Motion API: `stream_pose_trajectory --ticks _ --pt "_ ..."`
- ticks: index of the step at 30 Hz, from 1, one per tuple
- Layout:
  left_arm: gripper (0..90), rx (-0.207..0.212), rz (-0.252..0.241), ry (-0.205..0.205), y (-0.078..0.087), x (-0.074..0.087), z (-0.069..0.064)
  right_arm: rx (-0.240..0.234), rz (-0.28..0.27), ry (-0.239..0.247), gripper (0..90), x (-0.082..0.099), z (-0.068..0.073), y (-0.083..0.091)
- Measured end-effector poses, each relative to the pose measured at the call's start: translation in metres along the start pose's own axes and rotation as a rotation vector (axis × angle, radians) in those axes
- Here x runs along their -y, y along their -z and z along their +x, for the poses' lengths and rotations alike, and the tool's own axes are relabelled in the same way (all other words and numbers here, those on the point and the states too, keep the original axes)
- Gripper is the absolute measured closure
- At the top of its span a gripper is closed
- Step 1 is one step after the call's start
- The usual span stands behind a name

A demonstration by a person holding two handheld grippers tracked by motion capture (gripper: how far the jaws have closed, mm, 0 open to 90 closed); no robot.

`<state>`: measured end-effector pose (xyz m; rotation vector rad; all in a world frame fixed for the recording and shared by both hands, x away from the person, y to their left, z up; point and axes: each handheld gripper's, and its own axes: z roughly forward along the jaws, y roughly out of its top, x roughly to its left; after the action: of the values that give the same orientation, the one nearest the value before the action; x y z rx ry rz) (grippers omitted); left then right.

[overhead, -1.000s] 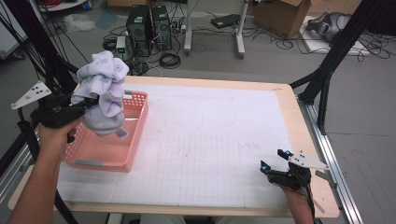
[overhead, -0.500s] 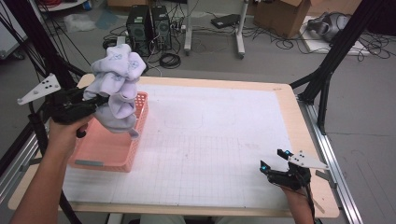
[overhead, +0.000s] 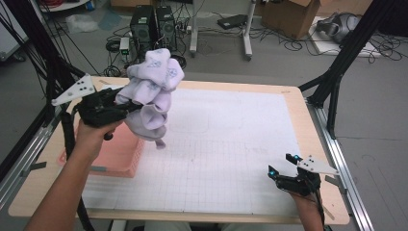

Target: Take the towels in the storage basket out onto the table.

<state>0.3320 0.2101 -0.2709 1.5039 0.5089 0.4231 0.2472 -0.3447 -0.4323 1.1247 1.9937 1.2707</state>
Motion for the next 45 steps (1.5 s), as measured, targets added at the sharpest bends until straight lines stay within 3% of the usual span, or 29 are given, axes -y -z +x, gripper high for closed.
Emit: stream_pose_trajectory --ticks 1,5,14,16,20,26,27,29,30,33,35,39,42,43,45 --pt "55.1 0.012 0.014 -0.004 -0.011 0.002 -0.006 0.000 0.001 -0.002 16.3 0.000 0.001 0.000" --pt "54.9 0.023 0.029 -0.004 -0.027 0.007 -0.012 -0.002 0.000 0.000 16.3 0.000 0.001 -0.001" --pt "54.7 -0.009 0.096 -0.001 -0.088 0.031 -0.026 -0.002 0.001 0.000 16.3 0.000 0.000 -0.001" --pt "54.6 -0.017 0.105 -0.003 -0.094 0.034 -0.027 -0.002 0.001 0.001 16.3 0.000 0.000 -0.001" --pt "54.5 -0.047 0.140 0.009 -0.123 0.047 -0.032 -0.003 0.002 -0.001 16.3 0.001 -0.001 -0.001" --pt "54.5 -0.074 0.182 0.024 -0.150 0.064 -0.035 -0.004 0.004 -0.004 16.3 0.001 -0.002 -0.001" --pt "54.5 -0.099 0.206 0.022 -0.161 0.072 -0.035 -0.005 0.005 -0.003 16.3 0.002 -0.002 -0.001" --pt "54.4 -0.110 0.219 0.024 -0.167 0.076 -0.036 -0.006 0.006 -0.006 16.3 0.002 -0.003 -0.002" --pt "54.2 -0.125 0.238 0.043 -0.177 0.087 -0.036 -0.006 0.008 -0.008 16.3 0.002 -0.003 -0.002" --pt "53.1 -0.131 0.266 0.066 -0.185 0.098 -0.036 -0.007 0.010 -0.006 16.3 0.002 -0.003 -0.003" --pt "52.1 -0.138 0.328 0.085 -0.195 0.116 -0.037 -0.009 0.014 -0.004 16.3 0.003 -0.004 -0.004" --pt "48.0 -0.156 0.378 0.104 -0.202 0.132 -0.039 -0.009 0.019 -0.003 16.3 0.003 -0.004 -0.004" --pt "41.0 -0.155 0.424 0.158 -0.207 0.143 -0.038 -0.006 0.018 0.001 16.3 0.004 -0.006 -0.004" --pt "39.3 -0.155 0.424 0.158 -0.207 0.143 -0.038 -0.005 0.021 -0.001 16.3 0.004 -0.006 -0.004" --pt "32.7 -0.154 0.375 0.162 -0.200 0.133 -0.041 -0.004 0.023 -0.004 16.3 0.004 -0.006 -0.004"
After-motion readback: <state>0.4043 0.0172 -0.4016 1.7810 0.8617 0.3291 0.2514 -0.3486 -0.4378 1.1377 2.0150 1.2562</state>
